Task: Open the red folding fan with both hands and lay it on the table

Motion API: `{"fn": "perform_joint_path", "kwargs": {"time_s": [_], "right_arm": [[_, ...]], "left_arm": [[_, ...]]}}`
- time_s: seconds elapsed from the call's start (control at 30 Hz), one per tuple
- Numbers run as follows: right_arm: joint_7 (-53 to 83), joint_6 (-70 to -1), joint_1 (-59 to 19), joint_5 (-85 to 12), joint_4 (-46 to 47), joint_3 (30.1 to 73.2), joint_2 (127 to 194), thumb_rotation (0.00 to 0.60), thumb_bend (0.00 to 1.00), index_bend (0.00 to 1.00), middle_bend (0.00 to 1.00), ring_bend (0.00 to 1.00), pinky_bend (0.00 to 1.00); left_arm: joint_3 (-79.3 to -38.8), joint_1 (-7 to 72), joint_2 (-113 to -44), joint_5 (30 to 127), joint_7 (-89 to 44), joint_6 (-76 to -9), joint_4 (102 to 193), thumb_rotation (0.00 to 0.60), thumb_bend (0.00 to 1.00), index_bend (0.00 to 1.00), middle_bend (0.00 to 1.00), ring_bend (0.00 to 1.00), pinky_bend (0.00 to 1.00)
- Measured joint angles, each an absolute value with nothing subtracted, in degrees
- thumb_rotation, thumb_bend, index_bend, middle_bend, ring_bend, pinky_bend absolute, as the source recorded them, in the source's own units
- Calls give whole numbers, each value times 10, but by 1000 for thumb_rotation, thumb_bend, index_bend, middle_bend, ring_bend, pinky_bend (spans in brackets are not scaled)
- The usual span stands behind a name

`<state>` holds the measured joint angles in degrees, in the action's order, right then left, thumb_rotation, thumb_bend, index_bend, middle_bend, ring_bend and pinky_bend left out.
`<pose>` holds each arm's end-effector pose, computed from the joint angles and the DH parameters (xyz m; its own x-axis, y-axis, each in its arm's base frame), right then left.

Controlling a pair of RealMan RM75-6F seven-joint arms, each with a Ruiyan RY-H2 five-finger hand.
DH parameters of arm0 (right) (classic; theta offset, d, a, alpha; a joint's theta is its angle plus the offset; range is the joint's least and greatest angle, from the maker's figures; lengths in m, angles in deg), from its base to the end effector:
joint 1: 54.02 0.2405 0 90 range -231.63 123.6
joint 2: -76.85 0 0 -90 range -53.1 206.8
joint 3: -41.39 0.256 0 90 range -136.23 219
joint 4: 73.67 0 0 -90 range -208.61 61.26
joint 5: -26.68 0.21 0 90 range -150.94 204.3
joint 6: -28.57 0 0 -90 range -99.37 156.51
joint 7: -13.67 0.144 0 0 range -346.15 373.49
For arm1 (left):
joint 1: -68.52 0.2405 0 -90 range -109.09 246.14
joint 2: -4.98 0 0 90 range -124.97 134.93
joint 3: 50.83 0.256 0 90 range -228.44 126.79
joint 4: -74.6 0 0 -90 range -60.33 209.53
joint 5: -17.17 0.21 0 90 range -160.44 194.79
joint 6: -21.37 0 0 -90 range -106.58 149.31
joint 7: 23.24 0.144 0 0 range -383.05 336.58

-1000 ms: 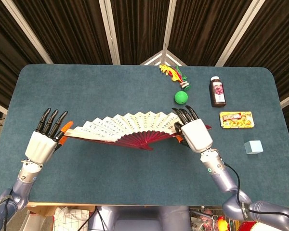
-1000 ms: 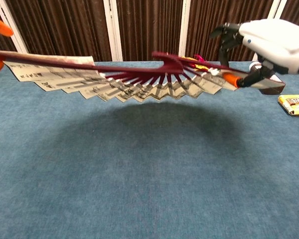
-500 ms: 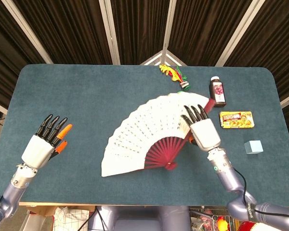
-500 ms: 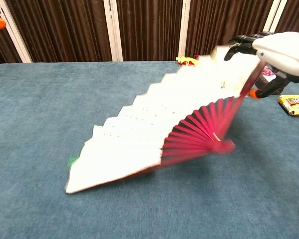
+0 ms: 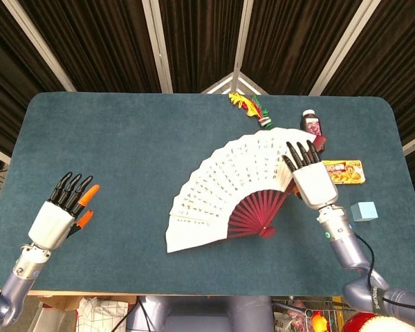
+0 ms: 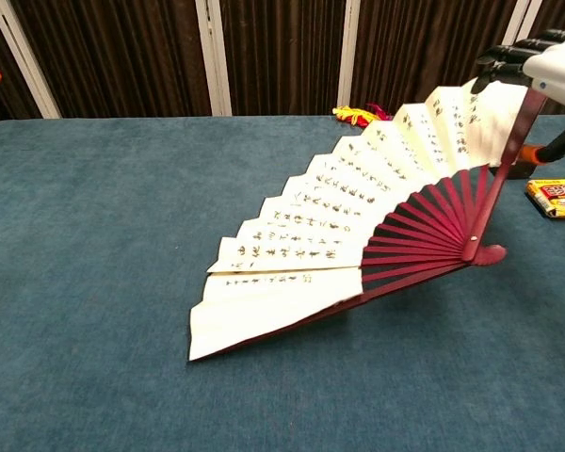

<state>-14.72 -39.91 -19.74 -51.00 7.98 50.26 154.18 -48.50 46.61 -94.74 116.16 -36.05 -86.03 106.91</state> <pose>-0.2071 -0.3454 0.0842 0.7243 0.1358 0.6759 -0.6212 -0.2968 0.7253 -0.2860 0.2565 0.0642 0.3919 -0.3989 0.8291 0.6444 -0.5241 -0.5568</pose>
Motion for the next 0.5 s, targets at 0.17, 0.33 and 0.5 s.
{"fn": "perform_joint_path", "kwargs": {"time_s": [0.17,0.33,0.5], "right_arm": [[-210,-392,-198,-504,81,498,1512,600,350,193,65,75,50],[-210,-374,-200,-478,112,502,1489,600,348,193,65,75,50],[-158,-356,-201,-447,164,521,1461,600,349,193,65,80,50]], "left_arm": [[-480,471,-949,1168,-357,-866,1078,600,441,72,0,0,0],[-478,476,-948,1169,-352,-860,1095,600,441,72,0,0,0],[-472,481,-947,1172,-347,-851,1109,600,441,72,0,0,0]]}}
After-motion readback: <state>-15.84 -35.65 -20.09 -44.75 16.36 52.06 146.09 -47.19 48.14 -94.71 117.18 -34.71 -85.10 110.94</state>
